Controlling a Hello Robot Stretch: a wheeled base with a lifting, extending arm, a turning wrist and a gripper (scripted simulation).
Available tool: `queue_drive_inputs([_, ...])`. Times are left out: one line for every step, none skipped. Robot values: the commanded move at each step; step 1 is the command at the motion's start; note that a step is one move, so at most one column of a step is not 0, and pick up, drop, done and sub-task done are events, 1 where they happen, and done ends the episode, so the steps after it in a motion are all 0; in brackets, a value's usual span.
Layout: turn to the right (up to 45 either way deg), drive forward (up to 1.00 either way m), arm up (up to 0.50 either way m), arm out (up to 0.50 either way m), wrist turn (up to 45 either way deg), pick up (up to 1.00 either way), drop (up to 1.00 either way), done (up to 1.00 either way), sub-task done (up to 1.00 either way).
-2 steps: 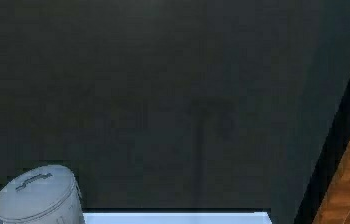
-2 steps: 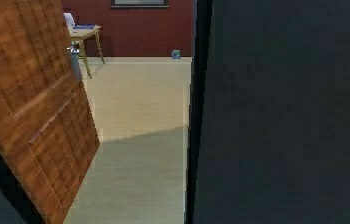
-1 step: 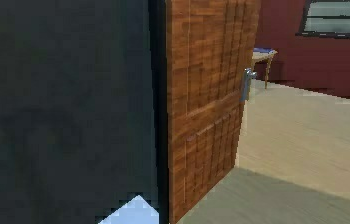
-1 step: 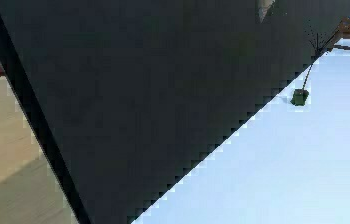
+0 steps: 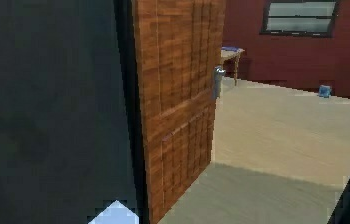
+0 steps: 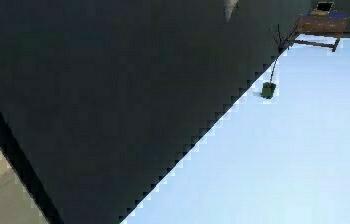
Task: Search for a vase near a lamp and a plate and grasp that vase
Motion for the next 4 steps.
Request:
queue_drive_inputs([0.0, 0.55, 0.0, 0.0, 0.0, 0.0, 0.0, 0.0, 0.0])
queue_drive_inputs([33.0, 0.0, 0.0, 0.0, 0.0, 0.0, 0.0, 0.0, 0.0])
queue_drive_inputs([0.0, 1.0, 0.0, 0.0, 0.0, 0.0, 0.0, 0.0, 0.0])
queue_drive_inputs([0.0, 0.85, 0.0, 0.0, 0.0, 0.0, 0.0, 0.0, 0.0])
